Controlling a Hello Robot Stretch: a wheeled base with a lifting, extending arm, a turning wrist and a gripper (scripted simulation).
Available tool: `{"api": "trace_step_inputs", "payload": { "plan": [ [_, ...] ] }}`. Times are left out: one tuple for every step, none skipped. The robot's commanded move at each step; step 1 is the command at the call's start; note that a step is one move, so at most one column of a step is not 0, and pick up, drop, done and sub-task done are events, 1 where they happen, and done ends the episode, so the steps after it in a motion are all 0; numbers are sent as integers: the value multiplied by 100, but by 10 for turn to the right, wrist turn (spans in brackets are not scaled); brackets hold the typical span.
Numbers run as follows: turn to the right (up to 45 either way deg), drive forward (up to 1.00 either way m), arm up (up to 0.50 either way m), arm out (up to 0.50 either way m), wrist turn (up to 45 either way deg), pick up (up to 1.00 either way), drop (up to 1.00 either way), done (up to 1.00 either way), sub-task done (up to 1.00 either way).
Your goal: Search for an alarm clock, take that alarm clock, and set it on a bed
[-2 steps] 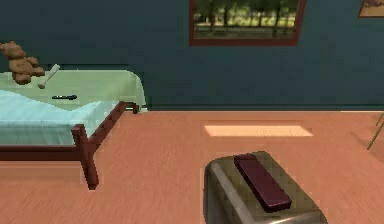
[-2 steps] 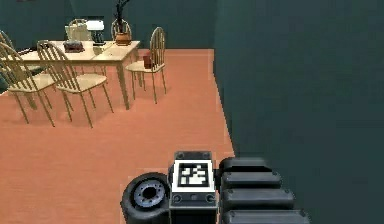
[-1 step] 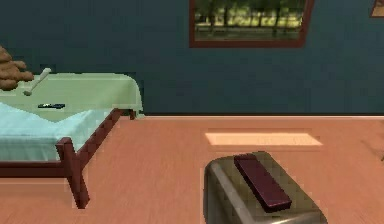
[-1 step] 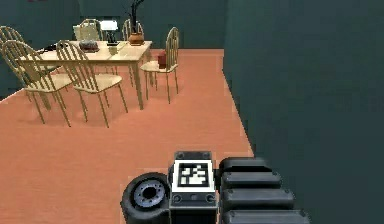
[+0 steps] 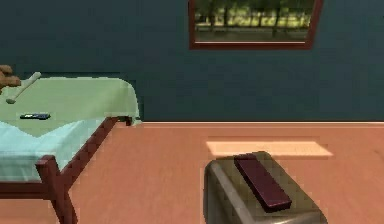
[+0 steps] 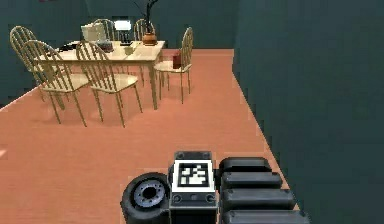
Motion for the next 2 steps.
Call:
{"api": "trace_step_inputs", "payload": {
  "plan": [
    [-450, 0, 0, 0, 0, 0, 0, 0, 0],
    [-300, 0, 0, 0, 0, 0, 0, 0, 0]
  ]
}}
